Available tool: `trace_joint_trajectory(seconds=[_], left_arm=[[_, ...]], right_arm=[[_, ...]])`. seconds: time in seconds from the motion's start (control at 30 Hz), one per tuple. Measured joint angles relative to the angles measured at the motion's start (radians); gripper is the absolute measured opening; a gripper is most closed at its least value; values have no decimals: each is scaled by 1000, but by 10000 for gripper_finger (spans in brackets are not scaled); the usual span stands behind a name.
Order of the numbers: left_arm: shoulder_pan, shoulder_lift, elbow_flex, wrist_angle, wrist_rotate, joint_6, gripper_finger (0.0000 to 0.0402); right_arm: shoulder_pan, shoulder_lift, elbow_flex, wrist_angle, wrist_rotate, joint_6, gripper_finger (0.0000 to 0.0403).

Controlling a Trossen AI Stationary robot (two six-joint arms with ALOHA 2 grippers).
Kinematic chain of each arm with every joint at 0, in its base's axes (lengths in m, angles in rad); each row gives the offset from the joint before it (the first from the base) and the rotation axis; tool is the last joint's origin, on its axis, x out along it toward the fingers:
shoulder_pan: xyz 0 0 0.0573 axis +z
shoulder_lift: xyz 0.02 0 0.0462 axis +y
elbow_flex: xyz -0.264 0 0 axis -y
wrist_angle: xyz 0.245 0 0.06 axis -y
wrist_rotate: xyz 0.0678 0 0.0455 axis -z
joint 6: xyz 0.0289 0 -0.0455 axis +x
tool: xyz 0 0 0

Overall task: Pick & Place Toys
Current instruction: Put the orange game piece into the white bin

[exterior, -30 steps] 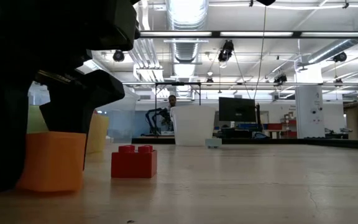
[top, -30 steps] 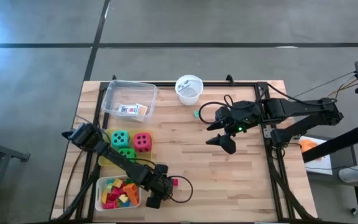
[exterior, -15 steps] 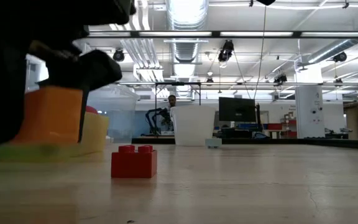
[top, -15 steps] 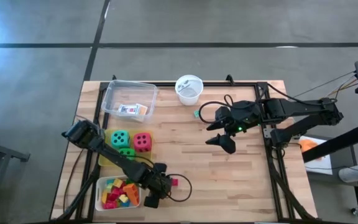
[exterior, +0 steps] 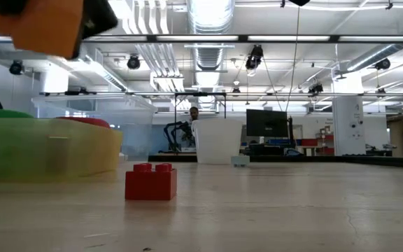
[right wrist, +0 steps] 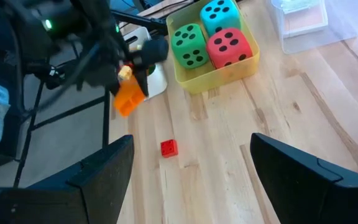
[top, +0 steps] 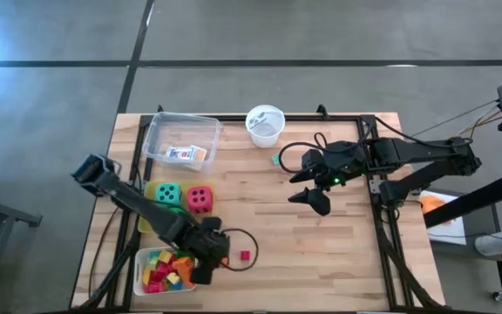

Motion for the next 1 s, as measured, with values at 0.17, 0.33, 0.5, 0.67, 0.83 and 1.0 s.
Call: trace_joint_trajectory(seconds=[0.17,0.33,0.5,0.67,0.83,1.0], left_arm=[[-6,-85,34,-152,3,-96,206],[-39,-146,27,-245,12,-224,206],[-100,-156,23,-326,17,-374,206],[-178,-156,-28,-330,16,-520,206],[-287,-156,-92,-304,16,-727,206],[-382,-156,-132,-273,15,-939,206]], right_arm=[[0,0,0,1,0,0,317],[0,0,0,2,0,0,317],[0,0,0,2,0,0,317],[0,0,0,3,1,-2,317],[0,0,0,3,5,-3,317],[0,0,0,3,6,-3,317]])
